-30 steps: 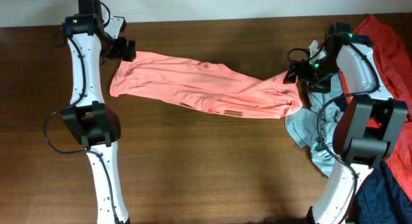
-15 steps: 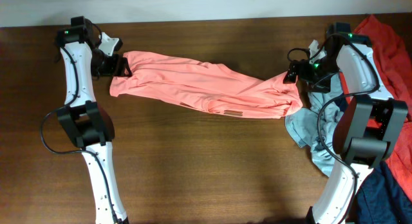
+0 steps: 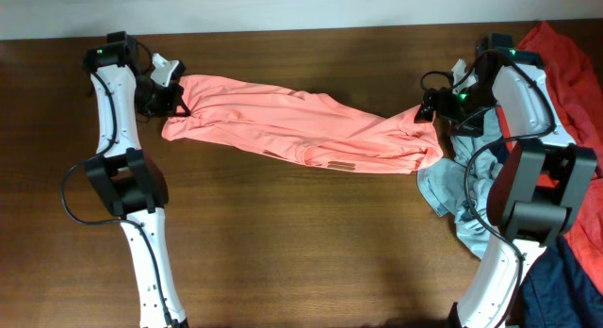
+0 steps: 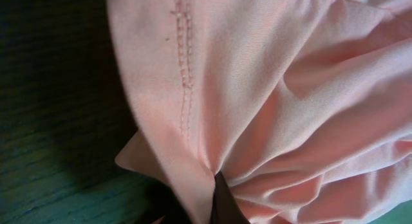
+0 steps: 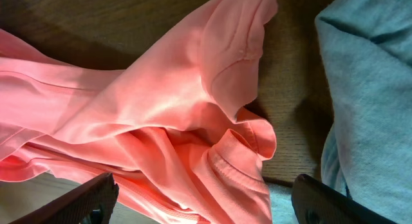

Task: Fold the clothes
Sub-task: 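Carry the shirt's left end rightward with the left gripper, folding it over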

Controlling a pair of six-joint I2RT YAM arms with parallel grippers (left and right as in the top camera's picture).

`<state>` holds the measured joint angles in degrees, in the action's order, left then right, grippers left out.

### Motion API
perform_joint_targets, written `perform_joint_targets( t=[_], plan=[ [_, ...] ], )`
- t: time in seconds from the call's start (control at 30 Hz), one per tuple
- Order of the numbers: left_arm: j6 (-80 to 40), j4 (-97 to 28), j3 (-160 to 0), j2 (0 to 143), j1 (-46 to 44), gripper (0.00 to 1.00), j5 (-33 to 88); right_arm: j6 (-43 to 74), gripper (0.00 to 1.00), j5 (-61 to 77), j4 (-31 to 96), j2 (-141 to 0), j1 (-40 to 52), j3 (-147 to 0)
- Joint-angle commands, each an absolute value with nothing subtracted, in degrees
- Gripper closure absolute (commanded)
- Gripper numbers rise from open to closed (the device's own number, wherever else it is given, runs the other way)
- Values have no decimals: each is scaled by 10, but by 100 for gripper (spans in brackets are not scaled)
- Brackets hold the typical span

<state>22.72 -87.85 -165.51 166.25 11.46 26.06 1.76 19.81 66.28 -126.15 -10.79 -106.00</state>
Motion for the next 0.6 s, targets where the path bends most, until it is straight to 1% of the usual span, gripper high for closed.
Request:
perform_joint_targets(
  t=[0.0,0.17,0.33,0.5,0.57],
  plan=[
    [219,-893,-1659,1696,136,99,245,24,9,214,666,-1234,-109,-1056],
    [219,-913,-1700,1688,154,99,247,24,9,223,667,-1234,-109,-1056],
    [220,-960,-1799,1681,165,99,247,24,9,224,673,-1234,-109,-1056],
    [219,-961,-1799,1652,162,99,252,24,8,228,673,-1234,-109,-1056],
    [219,-961,-1799,1638,155,99,271,24,8,228,673,-1234,-109,-1056]
  ],
)
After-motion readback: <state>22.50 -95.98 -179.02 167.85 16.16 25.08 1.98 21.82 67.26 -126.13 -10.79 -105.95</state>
